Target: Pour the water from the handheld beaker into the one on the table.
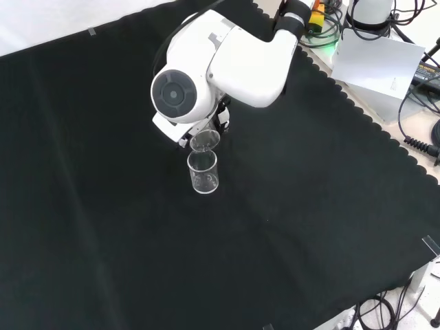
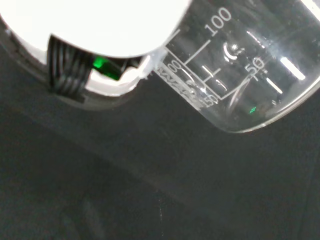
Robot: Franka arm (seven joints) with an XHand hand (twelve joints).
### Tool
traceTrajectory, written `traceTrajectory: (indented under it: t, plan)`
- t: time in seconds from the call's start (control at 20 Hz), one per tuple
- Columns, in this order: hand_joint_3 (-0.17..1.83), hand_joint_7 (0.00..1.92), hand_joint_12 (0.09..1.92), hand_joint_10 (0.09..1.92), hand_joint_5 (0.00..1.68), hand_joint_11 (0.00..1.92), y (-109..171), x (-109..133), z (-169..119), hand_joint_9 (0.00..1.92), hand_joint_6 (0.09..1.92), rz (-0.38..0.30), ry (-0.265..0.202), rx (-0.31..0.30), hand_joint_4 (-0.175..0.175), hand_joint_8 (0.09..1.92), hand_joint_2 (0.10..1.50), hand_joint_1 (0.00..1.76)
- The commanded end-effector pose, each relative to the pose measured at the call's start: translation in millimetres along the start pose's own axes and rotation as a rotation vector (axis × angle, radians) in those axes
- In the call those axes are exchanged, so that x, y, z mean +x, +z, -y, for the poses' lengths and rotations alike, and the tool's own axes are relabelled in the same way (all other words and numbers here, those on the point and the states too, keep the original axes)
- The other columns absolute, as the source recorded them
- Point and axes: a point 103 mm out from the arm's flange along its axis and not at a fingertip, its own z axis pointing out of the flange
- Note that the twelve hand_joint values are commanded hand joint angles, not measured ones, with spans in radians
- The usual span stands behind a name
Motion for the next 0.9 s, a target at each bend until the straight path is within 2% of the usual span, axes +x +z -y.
traceTrajectory:
  t: [0.05, 0.9]
  plan:
    - [0.76, 1.43, 0.87, 0.69, 1.20, 1.16, -1.3, 0.6, -0.3, 1.29, 0.85, 0.007, -0.001, 0.014, 0.042, 0.79, 0.64, 1.15]
    - [0.76, 1.43, 0.87, 0.70, 1.20, 1.16, -12.6, 3.7, 0.5, 1.29, 0.86, 0.034, 0.000, 0.039, 0.039, 0.80, 0.64, 1.15]
